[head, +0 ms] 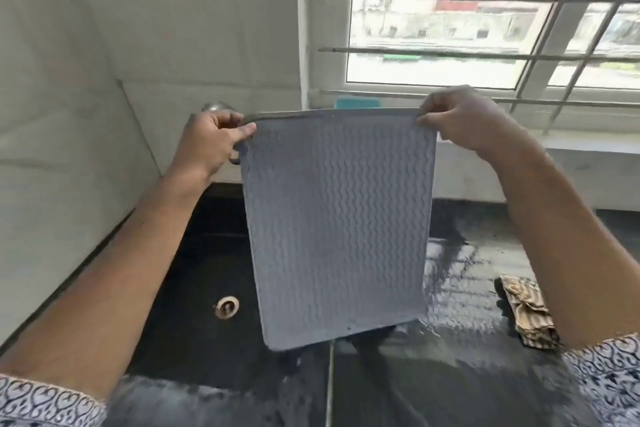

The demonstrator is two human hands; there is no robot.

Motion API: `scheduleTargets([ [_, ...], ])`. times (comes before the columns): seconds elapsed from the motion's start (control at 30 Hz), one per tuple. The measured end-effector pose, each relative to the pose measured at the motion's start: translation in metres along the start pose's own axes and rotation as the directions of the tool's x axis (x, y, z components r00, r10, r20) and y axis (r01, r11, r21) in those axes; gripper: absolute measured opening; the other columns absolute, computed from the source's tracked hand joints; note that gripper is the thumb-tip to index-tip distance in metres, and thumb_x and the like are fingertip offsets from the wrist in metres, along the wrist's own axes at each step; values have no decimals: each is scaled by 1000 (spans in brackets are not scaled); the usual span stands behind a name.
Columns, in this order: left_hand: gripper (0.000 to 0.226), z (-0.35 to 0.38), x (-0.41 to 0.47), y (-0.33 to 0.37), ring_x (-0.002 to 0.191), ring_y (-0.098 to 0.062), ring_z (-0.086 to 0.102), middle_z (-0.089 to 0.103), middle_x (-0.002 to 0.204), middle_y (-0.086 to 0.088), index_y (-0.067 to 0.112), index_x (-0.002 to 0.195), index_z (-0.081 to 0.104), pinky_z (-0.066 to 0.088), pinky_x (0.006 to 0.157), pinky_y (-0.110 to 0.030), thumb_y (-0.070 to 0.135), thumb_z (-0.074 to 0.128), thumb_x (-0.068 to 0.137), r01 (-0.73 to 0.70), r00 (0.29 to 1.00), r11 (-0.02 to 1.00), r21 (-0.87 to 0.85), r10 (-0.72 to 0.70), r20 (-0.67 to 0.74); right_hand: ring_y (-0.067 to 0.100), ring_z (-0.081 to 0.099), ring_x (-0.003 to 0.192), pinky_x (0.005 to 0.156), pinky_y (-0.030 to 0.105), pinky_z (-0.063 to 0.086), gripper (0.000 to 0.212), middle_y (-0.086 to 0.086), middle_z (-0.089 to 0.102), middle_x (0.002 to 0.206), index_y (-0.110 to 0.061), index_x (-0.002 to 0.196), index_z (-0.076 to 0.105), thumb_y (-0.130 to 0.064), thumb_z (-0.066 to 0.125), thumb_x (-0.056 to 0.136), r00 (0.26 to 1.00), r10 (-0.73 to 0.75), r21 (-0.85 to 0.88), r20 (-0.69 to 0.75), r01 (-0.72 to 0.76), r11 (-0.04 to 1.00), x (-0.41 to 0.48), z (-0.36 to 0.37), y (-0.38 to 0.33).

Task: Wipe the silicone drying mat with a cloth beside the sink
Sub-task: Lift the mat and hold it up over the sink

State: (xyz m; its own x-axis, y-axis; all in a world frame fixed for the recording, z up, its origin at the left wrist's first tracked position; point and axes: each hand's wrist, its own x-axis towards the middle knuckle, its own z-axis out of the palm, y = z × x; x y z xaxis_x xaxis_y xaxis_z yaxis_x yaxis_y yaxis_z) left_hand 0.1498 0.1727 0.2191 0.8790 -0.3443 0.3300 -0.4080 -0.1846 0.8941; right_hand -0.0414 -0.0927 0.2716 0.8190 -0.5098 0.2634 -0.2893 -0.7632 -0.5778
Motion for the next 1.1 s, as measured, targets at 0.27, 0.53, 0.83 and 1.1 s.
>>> scheduleTargets([
  [0.27, 14, -135, 47, 21, 56, -1, 52, 55, 42, 24, 18, 70, 63, 39, 59, -17, 18, 70, 82, -36, 970, 972, 231, 90, -228, 23, 59, 91, 74, 30, 45, 13, 8, 68, 99, -15, 92, 70, -20, 64, 81, 967, -132, 5, -216, 137, 991, 47, 43, -105],
  [0.53, 21, -179, 63, 1, 101, -24, 64, 71, 102, -4, 19, 98, 72, 46, 90, -33, 31, 70, 81, 107, 933, 916, 387, 42, -357, 29, 60, 99, 70, 27, 40, 23, 8, 67, 107, -22, 97, 71, -11, 57, 82, 970, -115, -82, -215, 99, 992, 72, 101, -161],
  [0.83, 24, -204, 47, -38, 104, -27, 62, 70, 109, -6, 21, 100, 72, 46, 91, -34, 33, 74, 79, 194, 965, 845, 498, -72, -253, 28, 61, 95, 74, 31, 45, 15, 6, 70, 101, -20, 93, 71, -17, 62, 82, 983, -133, -130, -127, 116, 985, 61, 143, -152],
  [1.1, 20, -214, 40, -44, 96, -26, 60, 70, 105, -8, 18, 98, 72, 42, 86, -30, 28, 74, 80, 158, 983, 795, 585, -70, -170, 26, 60, 96, 84, 36, 44, 10, 1, 69, 98, -31, 78, 64, -21, 64, 81, 991, -123, -182, -42, 114, 977, 53, 149, -161],
])
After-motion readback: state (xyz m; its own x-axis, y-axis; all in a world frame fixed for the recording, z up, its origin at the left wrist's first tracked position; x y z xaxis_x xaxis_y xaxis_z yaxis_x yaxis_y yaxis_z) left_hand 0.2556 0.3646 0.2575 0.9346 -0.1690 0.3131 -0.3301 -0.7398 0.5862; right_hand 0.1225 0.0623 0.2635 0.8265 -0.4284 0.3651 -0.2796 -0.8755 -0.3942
